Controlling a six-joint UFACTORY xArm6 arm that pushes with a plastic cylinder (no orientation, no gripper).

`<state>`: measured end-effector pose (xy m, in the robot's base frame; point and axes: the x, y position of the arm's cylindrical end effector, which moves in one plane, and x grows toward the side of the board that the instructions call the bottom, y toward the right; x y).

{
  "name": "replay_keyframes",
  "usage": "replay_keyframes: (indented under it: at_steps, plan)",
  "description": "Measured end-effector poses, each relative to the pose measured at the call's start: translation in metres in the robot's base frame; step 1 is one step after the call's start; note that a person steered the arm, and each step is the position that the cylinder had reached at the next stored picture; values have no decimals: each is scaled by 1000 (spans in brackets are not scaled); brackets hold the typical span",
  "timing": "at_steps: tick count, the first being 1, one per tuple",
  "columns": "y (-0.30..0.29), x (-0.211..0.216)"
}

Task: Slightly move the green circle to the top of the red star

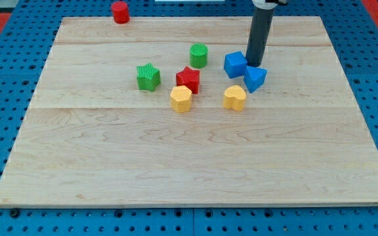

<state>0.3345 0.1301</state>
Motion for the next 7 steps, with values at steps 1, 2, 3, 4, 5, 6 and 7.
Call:
replay_keyframes:
  at_steps: [1, 2, 3, 4, 5, 6, 7]
  plan:
    - [-5, -15]
    - [-77, -40]
    - [-96, -52]
    - [-142, -40]
    - [-237, -58]
    - [-314, -35]
    - [-334, -13]
